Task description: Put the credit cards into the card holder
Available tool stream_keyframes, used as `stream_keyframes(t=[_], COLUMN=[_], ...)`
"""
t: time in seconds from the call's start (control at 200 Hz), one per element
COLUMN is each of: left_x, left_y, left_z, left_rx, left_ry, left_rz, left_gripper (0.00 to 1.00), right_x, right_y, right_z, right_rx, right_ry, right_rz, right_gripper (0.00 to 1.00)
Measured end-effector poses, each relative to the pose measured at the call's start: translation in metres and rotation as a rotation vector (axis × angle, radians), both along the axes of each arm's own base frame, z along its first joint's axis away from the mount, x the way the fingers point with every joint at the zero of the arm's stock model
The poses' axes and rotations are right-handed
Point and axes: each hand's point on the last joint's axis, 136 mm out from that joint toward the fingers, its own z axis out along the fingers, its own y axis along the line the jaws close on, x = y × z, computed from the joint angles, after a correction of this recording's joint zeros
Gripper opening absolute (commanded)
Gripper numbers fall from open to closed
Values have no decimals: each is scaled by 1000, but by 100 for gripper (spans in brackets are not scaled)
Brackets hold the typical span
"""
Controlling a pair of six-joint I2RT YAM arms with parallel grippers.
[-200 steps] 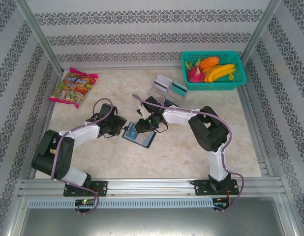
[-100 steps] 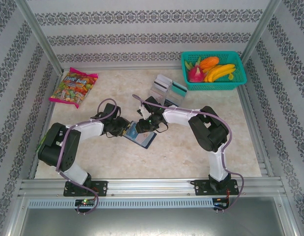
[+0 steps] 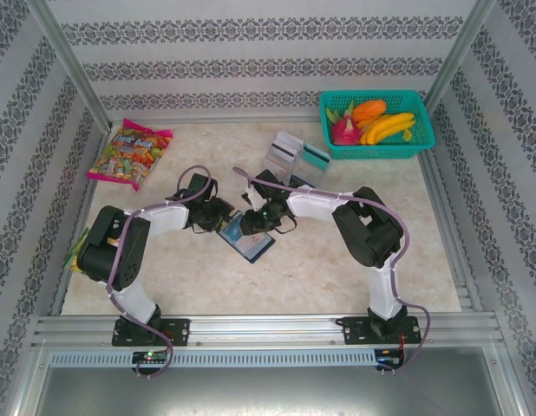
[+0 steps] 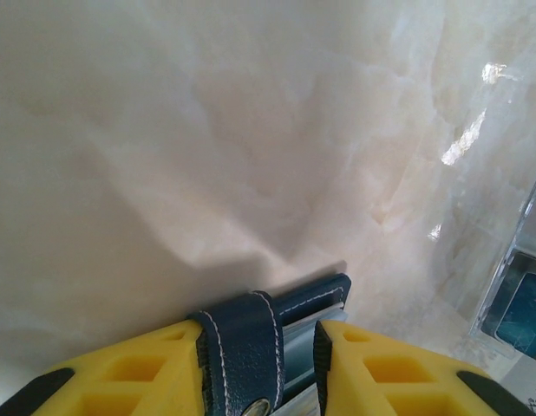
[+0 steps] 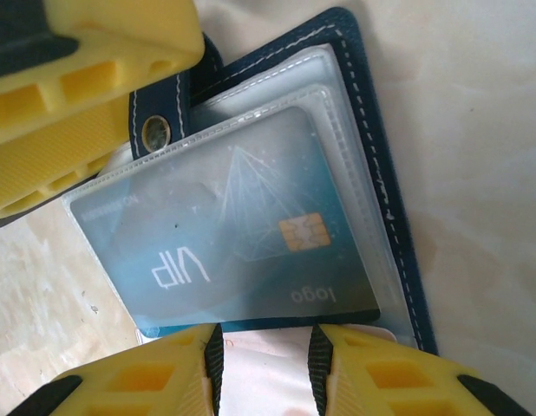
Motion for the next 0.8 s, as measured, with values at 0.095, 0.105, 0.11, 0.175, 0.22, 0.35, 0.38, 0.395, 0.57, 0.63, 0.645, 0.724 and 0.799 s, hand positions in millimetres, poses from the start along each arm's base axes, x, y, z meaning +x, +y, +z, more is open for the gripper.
stream_keyframes(t=[0.095, 0.105, 0.11, 0.175, 0.22, 0.35, 0.38, 0.395, 0.57, 0.63, 0.645, 0.724, 0.799], left_x=[3, 3, 3, 6, 9, 19, 22, 23, 37, 40, 40, 42, 44], left_y=[-1, -1, -1, -2, -2, -1, -1, -1, -1, -1, -1, 1, 5], left_z=[0, 0, 0, 0, 1, 2, 2, 2, 10, 12, 12, 12, 12], left_rx=[-4, -4, -4, -6, -10, -32, -35, -35, -51, -54, -55, -50, -42], left_ry=[-4, -4, -4, -8, -10, -9, -9, -11, -33, -37, -37, -41, -47], left_rz=[0, 0, 0, 0, 2, 9, 10, 11, 14, 13, 12, 10, 7], left_gripper=[38, 38, 38, 38, 38, 38, 38, 38, 38, 38, 38, 37, 38], right_x=[0, 0, 0, 0, 0, -1, -1, -1, -3, -3, -3, -3, -3], right_y=[0, 0, 0, 0, 0, 1, 1, 2, 4, 5, 5, 6, 5], right_z=[0, 0, 0, 0, 0, -1, -1, -1, -1, -1, -1, 0, 3], right_rx=[-1, -1, -1, -3, -3, -4, -5, -5, -3, -2, -2, 1, -3], right_ry=[0, 0, 0, 2, 2, -2, -5, -5, -13, -14, -14, -17, -18], right_rz=[0, 0, 0, 0, 0, 3, 4, 4, 11, 12, 13, 13, 13], right_gripper=[35, 35, 35, 35, 35, 35, 35, 35, 35, 35, 35, 35, 36])
